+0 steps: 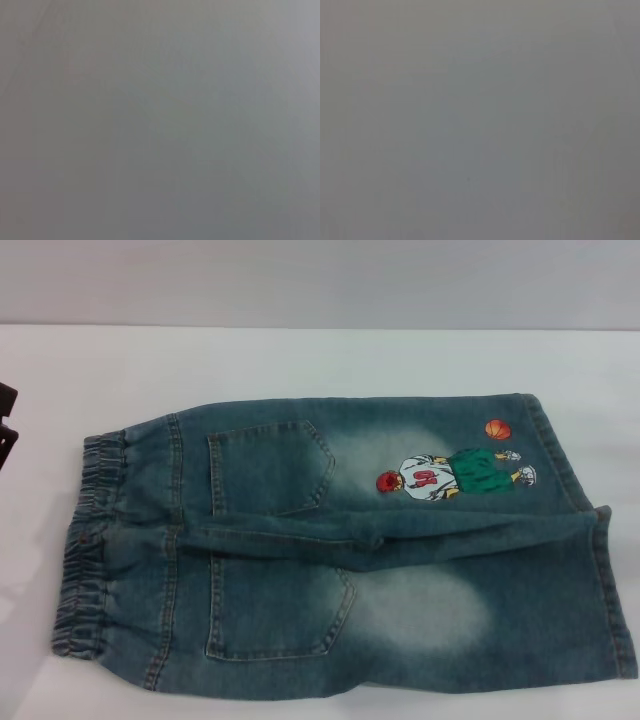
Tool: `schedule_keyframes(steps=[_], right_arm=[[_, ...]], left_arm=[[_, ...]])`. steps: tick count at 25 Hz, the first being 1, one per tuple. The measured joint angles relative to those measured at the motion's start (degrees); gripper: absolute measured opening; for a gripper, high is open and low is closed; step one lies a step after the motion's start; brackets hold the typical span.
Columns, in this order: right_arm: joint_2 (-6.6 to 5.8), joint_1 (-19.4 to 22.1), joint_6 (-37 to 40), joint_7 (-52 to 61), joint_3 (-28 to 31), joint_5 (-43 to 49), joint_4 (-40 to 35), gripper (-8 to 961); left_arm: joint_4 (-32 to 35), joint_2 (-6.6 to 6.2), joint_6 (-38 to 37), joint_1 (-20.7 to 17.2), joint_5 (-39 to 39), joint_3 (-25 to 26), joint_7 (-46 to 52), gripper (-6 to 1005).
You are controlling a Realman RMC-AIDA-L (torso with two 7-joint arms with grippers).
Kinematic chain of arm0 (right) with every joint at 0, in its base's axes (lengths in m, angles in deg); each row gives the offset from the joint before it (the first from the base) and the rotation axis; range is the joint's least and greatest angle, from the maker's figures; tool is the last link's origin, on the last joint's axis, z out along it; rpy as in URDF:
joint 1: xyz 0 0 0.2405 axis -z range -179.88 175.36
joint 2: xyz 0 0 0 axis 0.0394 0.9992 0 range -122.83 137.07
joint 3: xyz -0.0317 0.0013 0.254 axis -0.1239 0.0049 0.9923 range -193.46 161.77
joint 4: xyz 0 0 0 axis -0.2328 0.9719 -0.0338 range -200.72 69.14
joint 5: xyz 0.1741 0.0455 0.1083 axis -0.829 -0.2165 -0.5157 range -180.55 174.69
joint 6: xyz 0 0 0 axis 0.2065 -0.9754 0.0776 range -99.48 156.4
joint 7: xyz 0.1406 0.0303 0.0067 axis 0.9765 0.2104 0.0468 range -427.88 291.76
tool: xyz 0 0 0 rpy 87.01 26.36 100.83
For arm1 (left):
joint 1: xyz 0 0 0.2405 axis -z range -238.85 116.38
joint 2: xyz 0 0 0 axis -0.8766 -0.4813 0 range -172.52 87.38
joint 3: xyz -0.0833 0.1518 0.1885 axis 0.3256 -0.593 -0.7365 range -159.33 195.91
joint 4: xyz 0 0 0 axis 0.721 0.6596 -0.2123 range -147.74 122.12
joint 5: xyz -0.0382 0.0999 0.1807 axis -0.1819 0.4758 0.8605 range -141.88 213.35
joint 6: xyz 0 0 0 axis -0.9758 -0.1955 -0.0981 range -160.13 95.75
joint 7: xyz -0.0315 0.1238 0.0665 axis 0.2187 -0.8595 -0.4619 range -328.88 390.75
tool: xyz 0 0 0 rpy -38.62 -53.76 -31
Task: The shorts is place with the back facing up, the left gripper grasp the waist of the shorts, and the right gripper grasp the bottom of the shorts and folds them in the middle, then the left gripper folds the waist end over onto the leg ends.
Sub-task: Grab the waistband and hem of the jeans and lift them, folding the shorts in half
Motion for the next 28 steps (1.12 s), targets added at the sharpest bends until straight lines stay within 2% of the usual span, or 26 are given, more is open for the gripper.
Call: schedule_keyframes(steps=[28], right_arm=[[-0.09, -1.31, -1.3, -0.08, 0.0, 0.0, -0.41, 637]], left_arm=[[0.11, -0.25, 0.81, 0.63, -0.37, 0.6, 0.0, 833]])
